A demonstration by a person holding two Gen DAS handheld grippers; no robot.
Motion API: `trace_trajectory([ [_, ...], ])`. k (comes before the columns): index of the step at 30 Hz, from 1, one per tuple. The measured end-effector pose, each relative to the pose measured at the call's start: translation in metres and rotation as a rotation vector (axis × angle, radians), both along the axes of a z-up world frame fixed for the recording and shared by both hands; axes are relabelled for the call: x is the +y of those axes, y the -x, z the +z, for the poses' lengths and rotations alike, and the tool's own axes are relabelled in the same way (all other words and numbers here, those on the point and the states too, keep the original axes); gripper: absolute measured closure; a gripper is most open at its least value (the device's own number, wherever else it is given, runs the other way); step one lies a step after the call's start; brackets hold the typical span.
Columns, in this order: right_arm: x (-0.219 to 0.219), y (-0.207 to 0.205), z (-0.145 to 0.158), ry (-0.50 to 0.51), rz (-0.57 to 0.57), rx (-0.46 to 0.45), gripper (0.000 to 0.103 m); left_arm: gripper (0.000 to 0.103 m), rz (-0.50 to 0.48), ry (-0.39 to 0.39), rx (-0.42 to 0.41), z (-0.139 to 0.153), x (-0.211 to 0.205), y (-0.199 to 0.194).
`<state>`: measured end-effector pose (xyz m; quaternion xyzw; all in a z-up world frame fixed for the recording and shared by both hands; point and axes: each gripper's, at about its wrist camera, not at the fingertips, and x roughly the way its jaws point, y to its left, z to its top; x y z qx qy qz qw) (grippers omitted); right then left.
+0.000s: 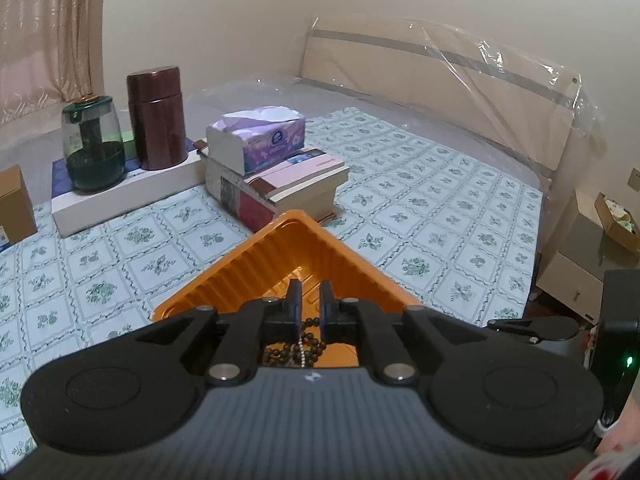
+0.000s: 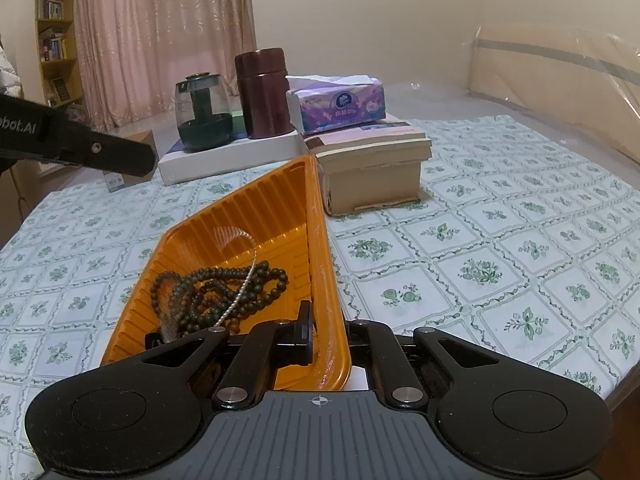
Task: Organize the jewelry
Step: 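Lift the pearl necklace and lower it into the orange tray, then open the left gripper while the right gripper sets the orange tray flat on the sheet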
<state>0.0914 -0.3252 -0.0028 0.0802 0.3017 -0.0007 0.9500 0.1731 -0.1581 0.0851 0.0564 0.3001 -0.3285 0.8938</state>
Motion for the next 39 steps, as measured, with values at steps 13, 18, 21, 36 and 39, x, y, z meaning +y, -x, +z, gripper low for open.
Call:
trace_trajectory([
  [13, -0.038, -0.011, -0.021, -0.154, 0.022, 0.033, 0.096, 0.078, 0.254, 0.022, 0.009, -0.021, 0.085, 0.024],
  [18, -0.067, -0.017, -0.04, -0.294, 0.036, 0.06, 0.096, 0.074, 0.364, 0.052, 0.044, -0.037, 0.117, 0.039],
  [21, -0.079, -0.018, -0.048, -0.348, 0.053, 0.06, 0.095, 0.071, 0.413, 0.057, 0.067, -0.047, 0.128, 0.049],
  [36, -0.118, 0.01, -0.049, -0.519, -0.044, 0.001, 0.041, 0.012, 0.566, 0.02, 0.08, -0.074, 0.148, 0.091],
  [39, -0.109, 0.026, -0.029, -0.43, -0.084, -0.018, 0.032, 0.005, 0.589, 0.016, 0.096, -0.078, 0.149, 0.098],
])
